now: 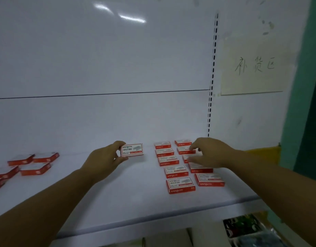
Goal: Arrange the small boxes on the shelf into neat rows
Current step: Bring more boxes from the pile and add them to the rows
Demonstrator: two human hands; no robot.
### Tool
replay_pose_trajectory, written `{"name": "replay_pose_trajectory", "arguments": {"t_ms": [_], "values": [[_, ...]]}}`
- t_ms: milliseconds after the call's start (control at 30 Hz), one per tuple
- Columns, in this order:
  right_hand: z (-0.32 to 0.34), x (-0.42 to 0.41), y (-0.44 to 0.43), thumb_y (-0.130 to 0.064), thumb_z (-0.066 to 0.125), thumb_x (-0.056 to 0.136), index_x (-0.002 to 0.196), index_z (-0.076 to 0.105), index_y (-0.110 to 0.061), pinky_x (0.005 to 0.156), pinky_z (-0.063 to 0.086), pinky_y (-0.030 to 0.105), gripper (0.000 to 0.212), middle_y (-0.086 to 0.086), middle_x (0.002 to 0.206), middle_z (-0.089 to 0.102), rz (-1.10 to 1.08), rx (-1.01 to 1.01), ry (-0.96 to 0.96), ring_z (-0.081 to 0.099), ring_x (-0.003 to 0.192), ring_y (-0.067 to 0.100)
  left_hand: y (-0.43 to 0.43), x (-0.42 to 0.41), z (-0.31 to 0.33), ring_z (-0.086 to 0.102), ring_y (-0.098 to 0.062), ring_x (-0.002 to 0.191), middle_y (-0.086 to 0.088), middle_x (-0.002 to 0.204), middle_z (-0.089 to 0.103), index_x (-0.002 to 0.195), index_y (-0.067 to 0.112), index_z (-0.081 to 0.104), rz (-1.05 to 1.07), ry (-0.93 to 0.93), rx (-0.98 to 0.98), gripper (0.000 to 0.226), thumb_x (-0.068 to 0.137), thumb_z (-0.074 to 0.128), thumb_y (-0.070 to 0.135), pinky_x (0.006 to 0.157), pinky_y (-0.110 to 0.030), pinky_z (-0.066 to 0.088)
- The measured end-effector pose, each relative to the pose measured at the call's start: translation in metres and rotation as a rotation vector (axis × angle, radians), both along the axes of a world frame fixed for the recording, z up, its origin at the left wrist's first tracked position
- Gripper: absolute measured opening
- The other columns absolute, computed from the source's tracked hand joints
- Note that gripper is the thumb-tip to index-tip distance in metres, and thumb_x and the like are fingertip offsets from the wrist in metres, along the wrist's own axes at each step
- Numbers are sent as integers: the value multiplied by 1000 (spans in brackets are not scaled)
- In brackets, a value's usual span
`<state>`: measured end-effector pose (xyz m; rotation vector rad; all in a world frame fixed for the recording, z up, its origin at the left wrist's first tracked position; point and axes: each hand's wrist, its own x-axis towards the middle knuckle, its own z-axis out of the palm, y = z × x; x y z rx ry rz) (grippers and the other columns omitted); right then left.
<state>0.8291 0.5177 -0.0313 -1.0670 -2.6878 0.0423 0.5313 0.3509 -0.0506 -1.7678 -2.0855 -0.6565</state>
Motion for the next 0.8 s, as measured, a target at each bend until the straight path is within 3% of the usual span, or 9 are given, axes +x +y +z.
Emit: {"name": "replay_pose_trajectory", "arguments": {"t_ms": [267,367,567,800], "values": [[13,-88,6,-54,50,85,124,53,-28,92,41,32,46,-6,127,52,58,162,-29,50,112,14,48,-67,-19,50,-9,84,5,110,56,120,28,50,-39,-148,-77,39,85,58,42,71,-24,40],[19,-111,11,-50,51,86,123,53,-27,92,41,31,43,-5,127,52,39,184,-32,50,111,15,74,-82,-25,51,-12,92,3,108,53,122,28,50,-77,-145,-118,43,84,58,44,77,-26,42],[26,-128,20,-49,51,87,121,54,-29,87,38,25,40,-7,124,54,0,167,-24,51,105,11,122,-87,-35,51,-14,87,1,101,55,113,27,55,-166,-189,-158,35,83,58,44,73,-27,40],[19,-120,19,-46,52,88,121,56,-28,88,40,26,38,-7,122,56,-40,140,-88,51,107,11,146,-83,-40,54,-17,87,-1,101,60,106,21,57,-109,-183,-129,33,82,58,43,70,-27,39]]}}
